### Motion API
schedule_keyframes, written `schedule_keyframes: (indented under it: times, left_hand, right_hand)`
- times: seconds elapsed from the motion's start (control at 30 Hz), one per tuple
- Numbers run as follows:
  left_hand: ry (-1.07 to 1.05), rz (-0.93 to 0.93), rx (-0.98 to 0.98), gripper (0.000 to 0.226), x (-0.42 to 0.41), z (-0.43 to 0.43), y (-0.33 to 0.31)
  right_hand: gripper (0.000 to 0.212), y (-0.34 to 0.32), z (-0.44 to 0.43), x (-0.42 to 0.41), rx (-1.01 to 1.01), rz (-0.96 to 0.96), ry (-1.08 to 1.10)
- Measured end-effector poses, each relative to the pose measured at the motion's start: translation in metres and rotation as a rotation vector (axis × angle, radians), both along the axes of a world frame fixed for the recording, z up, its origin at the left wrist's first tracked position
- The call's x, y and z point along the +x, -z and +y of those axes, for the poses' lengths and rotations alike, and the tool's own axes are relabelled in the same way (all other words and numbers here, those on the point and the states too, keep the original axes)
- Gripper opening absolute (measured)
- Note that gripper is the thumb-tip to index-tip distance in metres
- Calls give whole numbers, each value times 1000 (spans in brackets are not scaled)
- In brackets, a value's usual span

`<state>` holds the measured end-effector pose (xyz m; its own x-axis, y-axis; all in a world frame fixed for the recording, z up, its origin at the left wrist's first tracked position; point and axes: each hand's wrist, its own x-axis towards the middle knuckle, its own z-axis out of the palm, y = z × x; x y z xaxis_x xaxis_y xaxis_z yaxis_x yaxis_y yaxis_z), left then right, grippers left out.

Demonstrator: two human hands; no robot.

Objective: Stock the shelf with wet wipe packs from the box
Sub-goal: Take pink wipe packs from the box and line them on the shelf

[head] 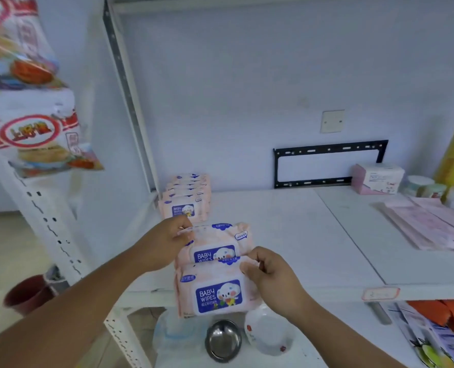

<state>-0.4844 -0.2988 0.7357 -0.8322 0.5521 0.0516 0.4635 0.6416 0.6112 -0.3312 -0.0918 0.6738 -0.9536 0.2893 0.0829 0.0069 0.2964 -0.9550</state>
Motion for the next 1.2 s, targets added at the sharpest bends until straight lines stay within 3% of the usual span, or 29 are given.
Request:
schedule_keyframes:
  times: [0.1,0.3,0.63,0.77,0.93,1.2]
  left_hand:
    - [-23,-12,19,13,-37,-13,8]
    - [-63,-72,-12,13,-110,-11,33]
    - [-124,-53,-75,4,-210,6,52]
    - [-141,-15,-124,20,-234,5,59]
    - [-133,-76,-159,7,-260,4,71]
    - [-208,-68,-160,11,-292,13,84]
  right_hand:
    - [15,7,-14,-40,2,-12,-10]
    - [25,19,-19,-102,5,-29,18]
    - [23,44,6,-224,-15,-42,-120]
    - [20,59,9,-259,-60,-62,-193]
    - [23,74,9,-285,-119,-116,-181]
    - [25,83,-6,-323,-164,-143,-47]
